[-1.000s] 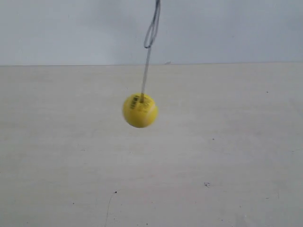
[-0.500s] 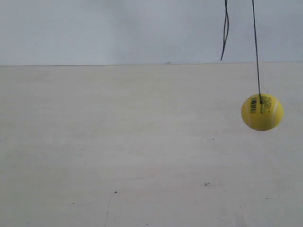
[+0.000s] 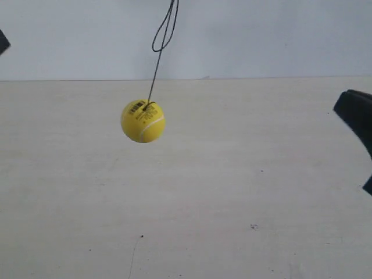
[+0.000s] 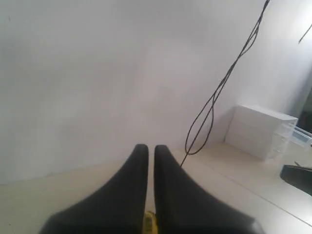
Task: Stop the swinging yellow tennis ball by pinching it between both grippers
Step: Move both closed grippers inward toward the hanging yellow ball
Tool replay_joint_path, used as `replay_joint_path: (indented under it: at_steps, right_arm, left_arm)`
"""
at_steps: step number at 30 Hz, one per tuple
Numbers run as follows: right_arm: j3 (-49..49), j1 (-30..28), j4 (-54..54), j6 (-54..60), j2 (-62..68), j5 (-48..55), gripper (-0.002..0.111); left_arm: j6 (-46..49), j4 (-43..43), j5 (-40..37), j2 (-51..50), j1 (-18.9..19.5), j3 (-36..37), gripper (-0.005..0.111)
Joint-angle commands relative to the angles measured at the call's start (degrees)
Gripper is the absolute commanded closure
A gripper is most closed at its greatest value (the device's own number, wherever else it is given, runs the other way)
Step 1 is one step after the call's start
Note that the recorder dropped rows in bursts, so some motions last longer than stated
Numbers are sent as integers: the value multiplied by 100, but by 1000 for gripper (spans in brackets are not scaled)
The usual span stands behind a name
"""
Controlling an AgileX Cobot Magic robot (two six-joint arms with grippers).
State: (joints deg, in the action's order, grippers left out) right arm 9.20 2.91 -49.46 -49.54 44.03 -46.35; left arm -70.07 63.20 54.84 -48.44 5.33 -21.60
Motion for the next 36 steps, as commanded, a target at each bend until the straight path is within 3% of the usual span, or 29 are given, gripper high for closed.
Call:
replay_joint_path:
  at_steps: [1, 3, 6, 8, 10, 21, 30, 36]
  right_arm:
    - [260, 64, -84, 591, 1229, -525, 108]
    - [364, 276, 1, 884, 1649, -528, 108]
    - [523, 919, 761, 1778, 2208, -147, 108]
    - [647, 1295, 1169, 2214, 2438, 456, 108]
    - [707, 1465, 1215, 2252, 2537, 439, 108]
    - [975, 1826, 1568, 2579, 2867, 585, 108]
    - [1089, 1862, 1383, 2501, 3279, 365, 108]
    - [1297, 2379, 1372, 2489, 3731, 223, 108]
  left_arm:
    - [758, -2, 464, -1110, -250, -36, 102]
    - [1215, -135, 289, -1482, -542, -36, 102]
    - [2581, -936, -3, -2270, -1313, -36, 102]
    - [3208, -1566, 40, -2724, -1580, -46, 102]
    - [3702, -1828, 167, -3054, -1697, -44, 102]
    - [4547, -2231, 718, -4219, -1733, -221, 102]
    - [4557, -1721, 1122, -4709, -1733, -517, 102]
    - [4557, -1242, 1493, -4898, -1733, -517, 102]
